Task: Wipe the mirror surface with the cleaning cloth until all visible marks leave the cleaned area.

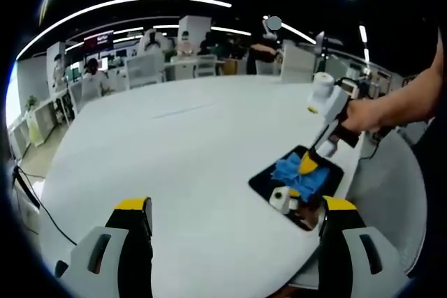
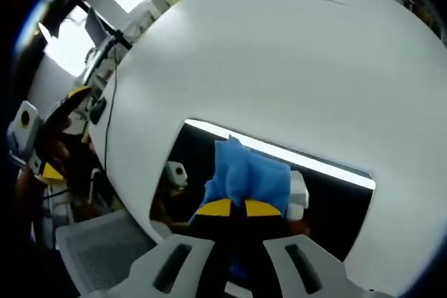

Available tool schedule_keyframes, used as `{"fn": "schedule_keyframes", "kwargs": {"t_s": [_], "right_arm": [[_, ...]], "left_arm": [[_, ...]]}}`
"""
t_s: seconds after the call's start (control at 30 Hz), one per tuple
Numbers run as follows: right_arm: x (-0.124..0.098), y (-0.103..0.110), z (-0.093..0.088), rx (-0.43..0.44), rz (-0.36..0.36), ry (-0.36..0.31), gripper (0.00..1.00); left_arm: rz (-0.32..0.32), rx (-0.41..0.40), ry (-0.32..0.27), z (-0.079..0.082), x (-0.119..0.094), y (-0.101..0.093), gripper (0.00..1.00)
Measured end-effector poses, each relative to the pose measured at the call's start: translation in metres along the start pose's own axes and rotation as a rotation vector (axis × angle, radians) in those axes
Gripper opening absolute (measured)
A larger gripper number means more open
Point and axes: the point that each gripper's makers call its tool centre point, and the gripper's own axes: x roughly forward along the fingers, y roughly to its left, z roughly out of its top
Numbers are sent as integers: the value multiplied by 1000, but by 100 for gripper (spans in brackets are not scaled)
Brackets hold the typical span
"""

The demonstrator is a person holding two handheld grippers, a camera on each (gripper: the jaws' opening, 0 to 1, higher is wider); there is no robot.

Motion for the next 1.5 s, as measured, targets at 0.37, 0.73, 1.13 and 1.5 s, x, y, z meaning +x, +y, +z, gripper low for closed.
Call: {"fn": "schedule_keyframes", "kwargs": {"t_s": [0.37,0.73,1.13,1.5], "right_arm": [[-17,-36,-15,26,-34,1,0],[-33,-74,-28,52,-84,6,0],[-43,-94,-35,54,-136,20,0],[-42,-95,-35,68,-143,28,0]], "left_arm": [[0,-9,-6,0,1,0,100],[-14,-5,-3,-1,2,-2,100],[-17,1,1,-1,1,1,100],[-21,-1,3,-2,3,-1,100]]}}
